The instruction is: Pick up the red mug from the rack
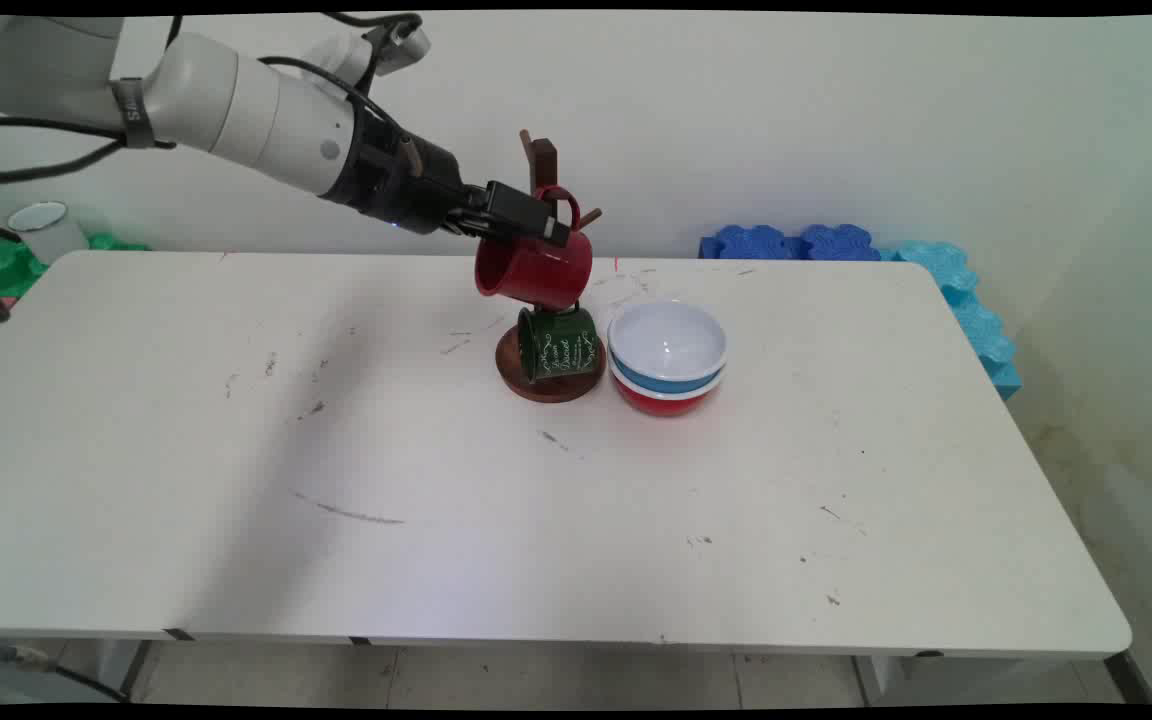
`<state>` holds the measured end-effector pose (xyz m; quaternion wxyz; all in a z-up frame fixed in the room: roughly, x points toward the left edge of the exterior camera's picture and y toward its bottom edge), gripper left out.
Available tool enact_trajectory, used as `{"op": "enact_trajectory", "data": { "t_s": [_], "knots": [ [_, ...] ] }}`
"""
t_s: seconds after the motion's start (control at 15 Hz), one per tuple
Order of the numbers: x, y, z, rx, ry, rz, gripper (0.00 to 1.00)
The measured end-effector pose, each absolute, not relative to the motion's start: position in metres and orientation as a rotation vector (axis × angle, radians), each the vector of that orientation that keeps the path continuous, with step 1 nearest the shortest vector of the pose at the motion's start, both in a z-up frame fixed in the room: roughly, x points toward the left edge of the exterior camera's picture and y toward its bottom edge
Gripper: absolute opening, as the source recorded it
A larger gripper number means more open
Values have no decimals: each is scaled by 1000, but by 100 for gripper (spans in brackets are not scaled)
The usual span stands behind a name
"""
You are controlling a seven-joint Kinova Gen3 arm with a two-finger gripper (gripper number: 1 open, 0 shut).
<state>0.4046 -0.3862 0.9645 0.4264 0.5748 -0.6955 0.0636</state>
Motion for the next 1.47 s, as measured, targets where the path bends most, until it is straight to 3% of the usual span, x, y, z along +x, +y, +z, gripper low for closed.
{"op": "enact_trajectory", "data": {
  "t_s": [1.47],
  "knots": [
    [388,-376,980,1193,-2012,267,100]
  ]
}}
